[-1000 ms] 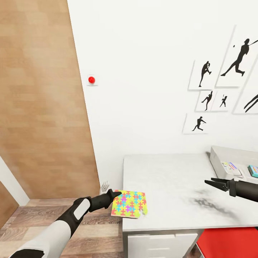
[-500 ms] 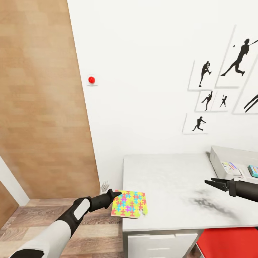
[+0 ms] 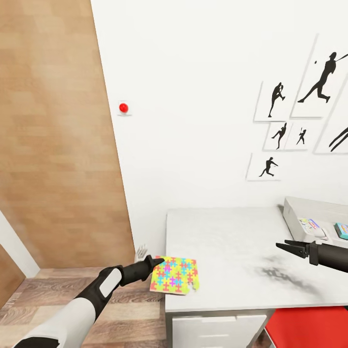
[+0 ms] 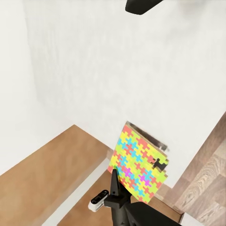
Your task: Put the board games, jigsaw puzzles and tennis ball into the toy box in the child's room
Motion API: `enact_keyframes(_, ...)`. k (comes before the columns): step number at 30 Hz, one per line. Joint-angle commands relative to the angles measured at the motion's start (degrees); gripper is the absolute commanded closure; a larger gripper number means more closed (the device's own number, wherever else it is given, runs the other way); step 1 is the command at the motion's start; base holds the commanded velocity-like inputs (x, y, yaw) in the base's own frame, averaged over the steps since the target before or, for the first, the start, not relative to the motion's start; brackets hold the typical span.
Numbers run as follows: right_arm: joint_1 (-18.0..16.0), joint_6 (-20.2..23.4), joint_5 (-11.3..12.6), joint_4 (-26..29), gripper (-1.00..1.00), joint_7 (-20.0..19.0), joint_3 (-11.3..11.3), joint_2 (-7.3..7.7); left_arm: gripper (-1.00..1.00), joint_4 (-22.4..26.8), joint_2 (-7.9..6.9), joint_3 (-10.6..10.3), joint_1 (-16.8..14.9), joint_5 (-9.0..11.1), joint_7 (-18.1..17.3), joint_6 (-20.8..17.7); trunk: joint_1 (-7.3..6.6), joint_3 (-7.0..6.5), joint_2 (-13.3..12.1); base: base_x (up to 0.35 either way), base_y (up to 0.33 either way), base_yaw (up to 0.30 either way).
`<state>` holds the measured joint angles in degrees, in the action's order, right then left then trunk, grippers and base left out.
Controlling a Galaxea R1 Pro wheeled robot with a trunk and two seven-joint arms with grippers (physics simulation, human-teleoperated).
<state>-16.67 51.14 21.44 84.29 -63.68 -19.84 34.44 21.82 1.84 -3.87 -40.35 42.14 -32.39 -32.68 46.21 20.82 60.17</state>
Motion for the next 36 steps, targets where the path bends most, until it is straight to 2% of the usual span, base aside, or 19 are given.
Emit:
enact_keyframes(1,0.0,0.3,0.1,0.0,-1.0,-0.1,0.0,0.01,1.0,0.1,-0.04,-0.2,0.0,0.4,-0.3,-0.2,0.0,0.07,0.0,0.0,0.0,0.0)
enact_keyframes(6,-0.1,0.3,0.1,0.0,-1.0,-0.1,0.0,0.01,1.0,0.4,-0.11,-0.3,0.2,0.4,-2.9,-0.1,0.0,0.07,0.0,0.0,0.0,0.0)
enact_keyframes(14,0.0,0.3,0.1,0.1,-1.0,-0.1,-0.1,0.01,1.0,0.9,-0.42,-0.7,0.4,-0.2,-11.1,0.3,0.0,0.07,0.0,0.0,0.0,0.0)
enact_keyframes(18,0.0,0.3,0.1,0.1,-1.0,-0.1,-0.1,0.01,1.0,1.0,-0.43,-0.8,0.4,-0.2,-12.8,0.3,0.0,0.07,0.0,0.0,0.0,0.0)
enact_keyframes(28,-0.1,0.2,0.1,0.1,-1.0,0.0,0.0,-0.04,1.0,3.4,-0.37,-0.9,1.2,-0.3,-14.1,0.3,0.0,0.07,0.0,0.0,0.0,0.0)
enact_keyframes(36,0.0,0.1,0.1,0.1,-1.0,0.0,0.0,-0.07,1.0,8.1,-0.48,-1.0,3.3,-0.4,-14.6,0.3,0.0,0.07,0.0,0.0,0.0,0.0)
